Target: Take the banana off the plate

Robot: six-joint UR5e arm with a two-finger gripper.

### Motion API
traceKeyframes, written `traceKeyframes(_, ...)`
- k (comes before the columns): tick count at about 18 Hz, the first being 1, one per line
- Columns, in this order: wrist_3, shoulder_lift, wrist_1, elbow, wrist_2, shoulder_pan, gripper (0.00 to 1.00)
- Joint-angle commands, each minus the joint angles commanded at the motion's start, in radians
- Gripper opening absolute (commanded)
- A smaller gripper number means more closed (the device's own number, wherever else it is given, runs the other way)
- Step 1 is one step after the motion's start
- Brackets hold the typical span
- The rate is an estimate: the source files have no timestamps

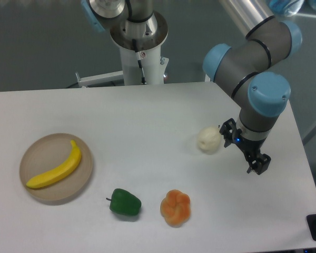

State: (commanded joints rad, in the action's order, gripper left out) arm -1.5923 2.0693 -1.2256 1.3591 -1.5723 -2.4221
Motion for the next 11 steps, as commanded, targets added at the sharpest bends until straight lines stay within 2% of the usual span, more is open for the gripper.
traceKeyframes(5, 0.046, 0.002, 0.000, -0.003, 0.030, 0.028, 1.00)
traceKeyframes(7, 0.159, 0.005, 0.002, -0.014, 0.070, 0.073, 1.00)
traceKeyframes(9, 0.337, 0.014, 0.000, -0.035, 0.077, 0.133, 1.00)
traceKeyframes(11, 0.421, 0.006, 0.000, -0.028, 0.126, 0.184, 1.00)
